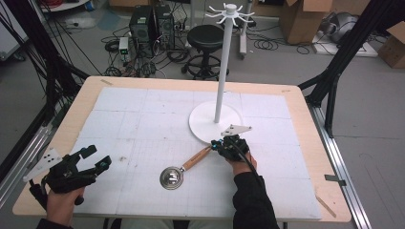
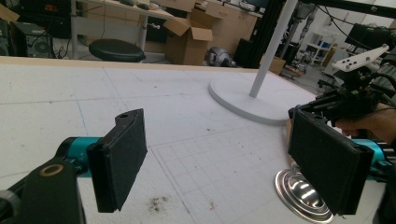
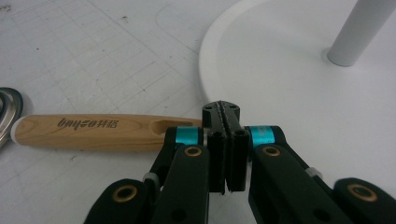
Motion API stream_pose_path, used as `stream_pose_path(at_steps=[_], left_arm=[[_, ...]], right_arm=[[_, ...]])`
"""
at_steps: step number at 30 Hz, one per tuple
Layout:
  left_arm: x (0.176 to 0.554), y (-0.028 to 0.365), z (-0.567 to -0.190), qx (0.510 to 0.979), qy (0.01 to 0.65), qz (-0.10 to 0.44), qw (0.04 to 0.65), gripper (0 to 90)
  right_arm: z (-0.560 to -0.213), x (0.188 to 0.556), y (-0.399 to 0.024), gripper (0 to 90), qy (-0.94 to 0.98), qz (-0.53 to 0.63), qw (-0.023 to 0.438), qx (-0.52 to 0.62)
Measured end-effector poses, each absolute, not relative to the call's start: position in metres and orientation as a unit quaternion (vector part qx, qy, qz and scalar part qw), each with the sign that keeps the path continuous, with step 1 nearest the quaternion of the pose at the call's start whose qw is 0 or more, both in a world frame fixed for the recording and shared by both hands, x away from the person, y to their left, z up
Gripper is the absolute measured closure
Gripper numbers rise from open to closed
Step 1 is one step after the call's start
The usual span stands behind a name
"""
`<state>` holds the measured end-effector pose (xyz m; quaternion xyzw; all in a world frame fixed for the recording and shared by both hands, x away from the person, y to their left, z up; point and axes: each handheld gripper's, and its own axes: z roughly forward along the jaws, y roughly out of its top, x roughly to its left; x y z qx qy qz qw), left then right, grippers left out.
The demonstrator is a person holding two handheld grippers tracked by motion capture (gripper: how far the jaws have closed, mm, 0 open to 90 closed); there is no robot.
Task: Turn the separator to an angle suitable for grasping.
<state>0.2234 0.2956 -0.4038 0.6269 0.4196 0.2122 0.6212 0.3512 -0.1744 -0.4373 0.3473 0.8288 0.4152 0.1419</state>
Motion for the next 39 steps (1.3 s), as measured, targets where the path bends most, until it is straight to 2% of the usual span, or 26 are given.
stream_pose_path(at_steps=[4, 12, 17, 21, 39], left_arm=[[0.224, 0.295, -0.404, 0.627, 0.419, 0.212, 0.621, 20.0], [0.224, 0.294, -0.404, 0.629, 0.418, 0.209, 0.621, 20.1], [0.224, 0.294, -0.404, 0.629, 0.418, 0.208, 0.621, 20.2], [0.224, 0.295, -0.405, 0.628, 0.419, 0.208, 0.621, 20.2], [0.225, 0.295, -0.405, 0.629, 0.420, 0.205, 0.622, 20.5]], right_arm=[[-0.440, 0.351, -0.172, 89.2, 0.838, 0.410, 0.131, 0.336], [-0.431, 0.357, -0.173, 89.2, 0.824, 0.415, 0.183, 0.339], [-0.428, 0.365, -0.168, 89.1, 0.825, 0.417, 0.176, 0.337], [-0.433, 0.373, -0.162, 89.3, 0.838, 0.403, 0.154, 0.335], [-0.435, 0.362, -0.149, 89.5, 0.853, 0.411, 0.100, 0.305]])
